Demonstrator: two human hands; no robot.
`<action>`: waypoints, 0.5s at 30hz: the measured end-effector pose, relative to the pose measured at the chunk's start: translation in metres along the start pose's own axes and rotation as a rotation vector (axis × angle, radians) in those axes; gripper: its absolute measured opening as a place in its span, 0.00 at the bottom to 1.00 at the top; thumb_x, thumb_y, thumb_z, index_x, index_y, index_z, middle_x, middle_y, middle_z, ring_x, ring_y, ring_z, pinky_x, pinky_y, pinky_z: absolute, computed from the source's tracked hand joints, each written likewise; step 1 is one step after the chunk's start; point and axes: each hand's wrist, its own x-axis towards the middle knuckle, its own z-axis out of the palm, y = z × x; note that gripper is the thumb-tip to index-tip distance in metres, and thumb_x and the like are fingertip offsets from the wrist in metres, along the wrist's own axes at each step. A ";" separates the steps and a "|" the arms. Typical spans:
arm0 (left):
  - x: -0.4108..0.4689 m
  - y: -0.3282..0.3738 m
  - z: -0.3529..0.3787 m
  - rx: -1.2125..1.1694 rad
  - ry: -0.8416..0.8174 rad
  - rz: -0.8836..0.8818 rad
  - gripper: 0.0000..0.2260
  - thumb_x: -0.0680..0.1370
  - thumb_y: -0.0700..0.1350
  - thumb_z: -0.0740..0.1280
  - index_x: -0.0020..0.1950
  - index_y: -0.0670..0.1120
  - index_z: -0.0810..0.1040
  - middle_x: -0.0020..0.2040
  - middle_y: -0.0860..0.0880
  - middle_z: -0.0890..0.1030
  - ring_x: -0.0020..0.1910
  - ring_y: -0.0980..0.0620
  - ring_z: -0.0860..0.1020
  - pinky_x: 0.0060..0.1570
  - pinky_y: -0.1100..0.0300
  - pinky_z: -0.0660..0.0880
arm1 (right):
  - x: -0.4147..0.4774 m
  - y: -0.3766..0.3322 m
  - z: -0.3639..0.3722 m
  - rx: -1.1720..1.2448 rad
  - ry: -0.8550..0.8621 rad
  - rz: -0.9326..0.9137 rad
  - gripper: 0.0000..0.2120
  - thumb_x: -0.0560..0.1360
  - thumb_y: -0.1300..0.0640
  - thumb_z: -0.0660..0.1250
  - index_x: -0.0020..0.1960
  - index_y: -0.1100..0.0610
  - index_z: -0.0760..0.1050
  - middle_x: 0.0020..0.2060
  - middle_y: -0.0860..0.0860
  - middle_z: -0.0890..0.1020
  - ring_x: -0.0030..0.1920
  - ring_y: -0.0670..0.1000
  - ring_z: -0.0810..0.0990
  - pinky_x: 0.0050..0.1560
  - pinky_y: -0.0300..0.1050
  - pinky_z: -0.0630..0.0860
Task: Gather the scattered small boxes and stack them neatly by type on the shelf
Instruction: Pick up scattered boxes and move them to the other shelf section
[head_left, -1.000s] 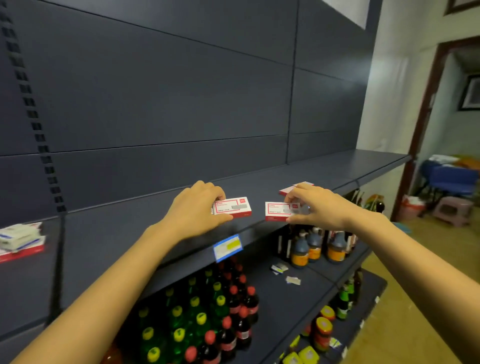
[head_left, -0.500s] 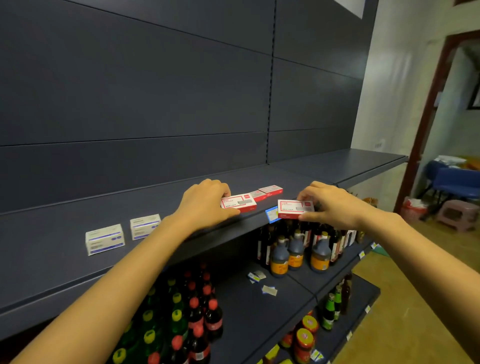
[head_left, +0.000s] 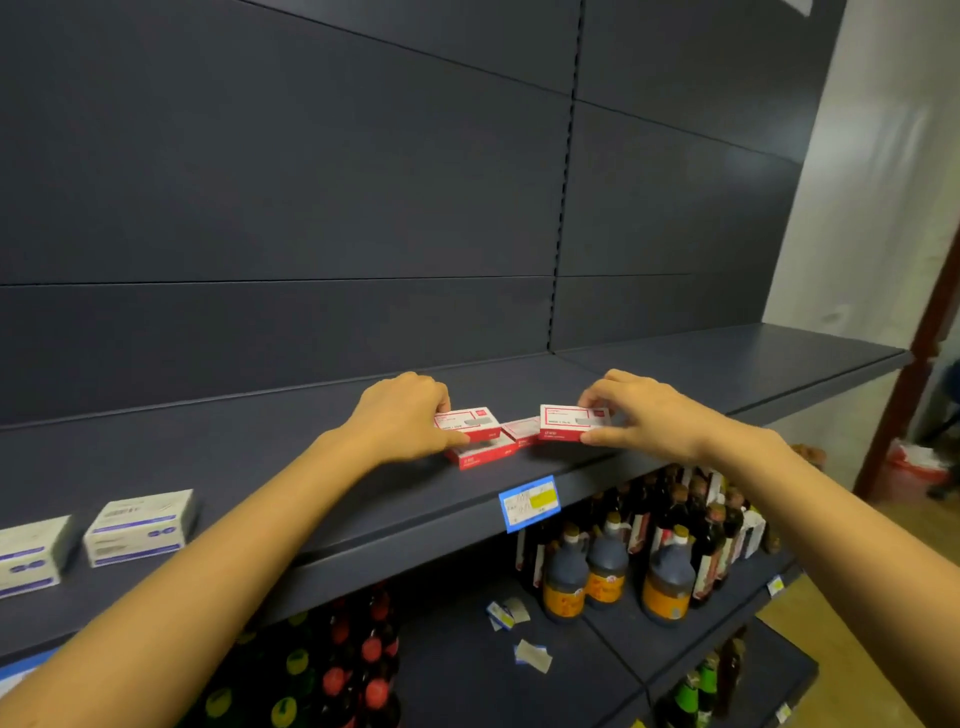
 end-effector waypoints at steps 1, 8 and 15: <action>0.006 0.000 0.002 -0.004 -0.002 -0.009 0.20 0.72 0.60 0.66 0.53 0.46 0.76 0.54 0.49 0.79 0.51 0.49 0.76 0.44 0.55 0.72 | 0.008 0.005 0.001 0.010 0.004 -0.017 0.19 0.73 0.46 0.66 0.61 0.50 0.70 0.55 0.47 0.72 0.54 0.49 0.73 0.53 0.45 0.71; 0.014 0.010 0.023 -0.086 -0.082 -0.036 0.20 0.72 0.60 0.66 0.54 0.47 0.75 0.53 0.50 0.79 0.50 0.51 0.75 0.47 0.55 0.74 | 0.053 0.020 0.014 0.065 -0.051 -0.139 0.19 0.73 0.45 0.66 0.61 0.51 0.70 0.56 0.47 0.72 0.54 0.47 0.73 0.53 0.44 0.73; 0.009 0.016 0.022 -0.138 -0.045 -0.140 0.22 0.72 0.63 0.63 0.55 0.47 0.75 0.54 0.51 0.79 0.49 0.53 0.74 0.48 0.56 0.74 | 0.079 0.026 0.026 0.101 -0.122 -0.248 0.17 0.74 0.47 0.66 0.60 0.51 0.72 0.55 0.49 0.74 0.54 0.50 0.74 0.57 0.49 0.73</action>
